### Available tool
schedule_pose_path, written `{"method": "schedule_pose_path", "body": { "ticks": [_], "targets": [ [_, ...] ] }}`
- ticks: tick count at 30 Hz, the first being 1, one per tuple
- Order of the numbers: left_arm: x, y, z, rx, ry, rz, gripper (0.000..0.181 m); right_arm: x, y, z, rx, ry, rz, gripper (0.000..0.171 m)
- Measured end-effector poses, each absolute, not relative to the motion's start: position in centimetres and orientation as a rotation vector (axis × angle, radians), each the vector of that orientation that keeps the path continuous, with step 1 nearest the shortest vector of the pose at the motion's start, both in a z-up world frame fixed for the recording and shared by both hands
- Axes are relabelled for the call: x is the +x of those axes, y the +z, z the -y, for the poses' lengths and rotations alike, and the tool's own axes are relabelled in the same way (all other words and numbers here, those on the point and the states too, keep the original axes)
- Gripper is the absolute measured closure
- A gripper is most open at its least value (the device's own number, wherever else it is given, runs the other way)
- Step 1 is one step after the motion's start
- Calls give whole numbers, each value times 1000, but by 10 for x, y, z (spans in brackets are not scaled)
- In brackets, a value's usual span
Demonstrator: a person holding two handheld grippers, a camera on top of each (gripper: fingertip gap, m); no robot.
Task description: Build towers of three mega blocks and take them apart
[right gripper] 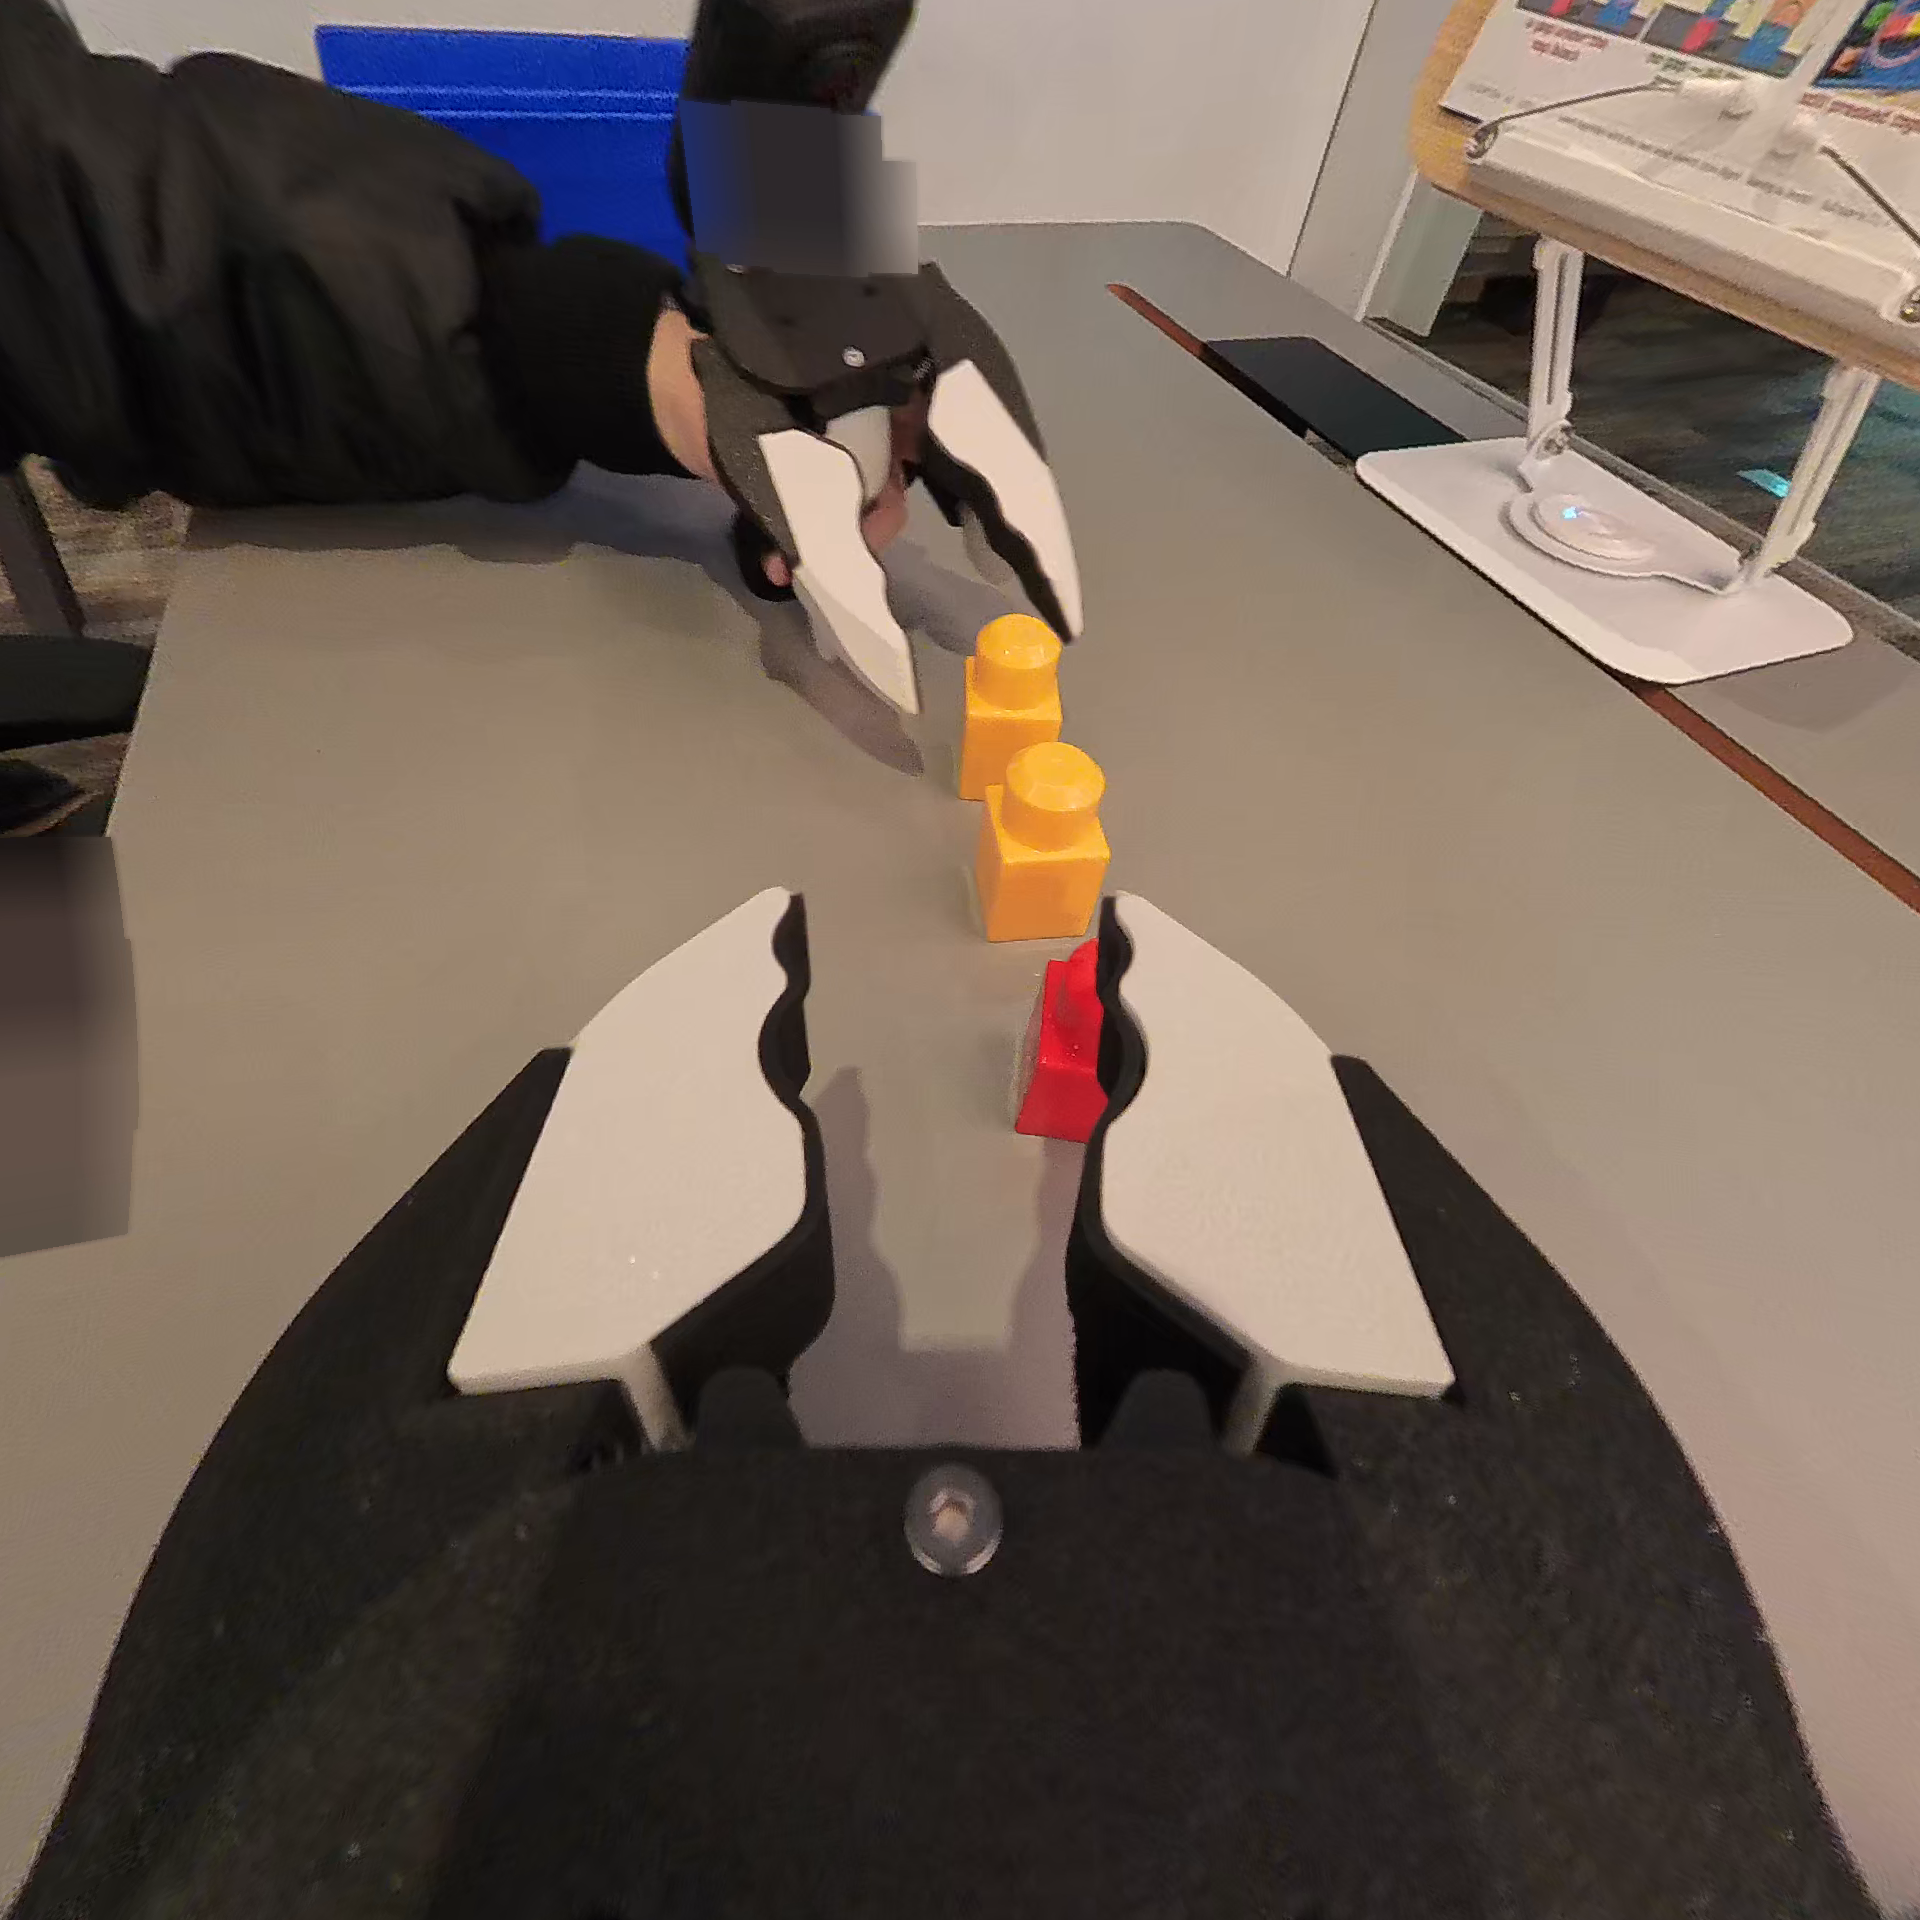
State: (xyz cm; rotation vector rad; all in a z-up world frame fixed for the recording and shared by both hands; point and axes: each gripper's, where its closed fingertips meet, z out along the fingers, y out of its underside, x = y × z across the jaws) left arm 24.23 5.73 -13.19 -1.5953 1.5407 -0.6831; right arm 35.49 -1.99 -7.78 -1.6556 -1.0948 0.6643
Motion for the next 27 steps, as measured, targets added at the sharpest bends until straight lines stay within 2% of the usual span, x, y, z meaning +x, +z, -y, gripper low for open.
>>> {"method": "schedule_pose_path", "body": {
  "ticks": [6,10,18,22,25,27],
  "targets": [
    [255,-154,-59,-1639,-685,-1683,124,350,-81,25,-1644,678,1137,119],
    [256,-159,-59,-1675,-698,-1724,135,347,-82,28,-1633,689,1148,119],
    [255,-159,-63,-1699,-685,-1701,138,339,-86,26,-1638,696,1164,119],
    [249,-133,-67,-1634,-630,-1588,138,330,-81,20,-1646,627,1205,120],
    [232,-102,-88,-1636,-376,-1460,141,327,-89,1,-1716,451,1298,124],
    [229,-84,-87,-1654,-403,-1373,142,320,-92,-14,-1749,390,1331,127]
  ]
}}
